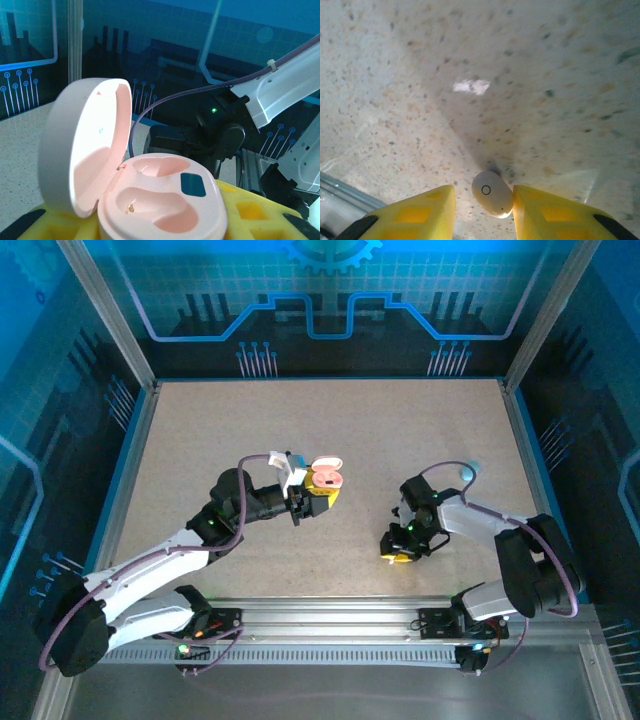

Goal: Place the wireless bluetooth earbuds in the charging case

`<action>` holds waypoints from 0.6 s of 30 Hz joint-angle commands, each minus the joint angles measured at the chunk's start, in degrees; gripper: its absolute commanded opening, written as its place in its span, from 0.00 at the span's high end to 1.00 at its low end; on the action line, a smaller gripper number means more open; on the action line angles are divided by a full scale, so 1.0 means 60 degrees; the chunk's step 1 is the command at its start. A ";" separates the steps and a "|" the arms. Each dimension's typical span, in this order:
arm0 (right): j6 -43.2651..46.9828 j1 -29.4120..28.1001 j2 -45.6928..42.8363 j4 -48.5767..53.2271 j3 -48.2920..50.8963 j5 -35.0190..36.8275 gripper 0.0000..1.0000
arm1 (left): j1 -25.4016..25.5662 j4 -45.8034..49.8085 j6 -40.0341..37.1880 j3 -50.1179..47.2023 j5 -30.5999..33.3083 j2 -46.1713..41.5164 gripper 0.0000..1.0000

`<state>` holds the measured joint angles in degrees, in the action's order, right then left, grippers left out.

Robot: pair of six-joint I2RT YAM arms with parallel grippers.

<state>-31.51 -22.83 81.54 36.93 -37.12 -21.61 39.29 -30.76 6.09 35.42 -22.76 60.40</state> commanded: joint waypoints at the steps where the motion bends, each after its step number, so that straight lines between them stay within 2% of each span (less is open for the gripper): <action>1: -0.0081 -0.0291 -0.0212 -0.0058 0.0108 -0.0641 0.64 | 0.0089 -0.0292 0.0161 0.0000 -0.0059 -0.0166 0.64; 10: -0.0257 -0.0834 -0.0373 0.0106 -0.0245 -0.0581 0.64 | 0.0128 -0.0321 0.0172 -0.0053 -0.0058 -0.0209 0.64; 18: -0.0099 -0.1033 -0.0416 0.1198 -0.1187 0.1027 0.63 | 0.0129 -0.0300 0.0109 -0.0132 0.0103 -0.0319 0.64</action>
<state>-32.12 -27.79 79.72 40.36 -41.69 -19.97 39.59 -30.76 6.11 35.40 -22.72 60.18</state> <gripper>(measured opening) 0.374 0.402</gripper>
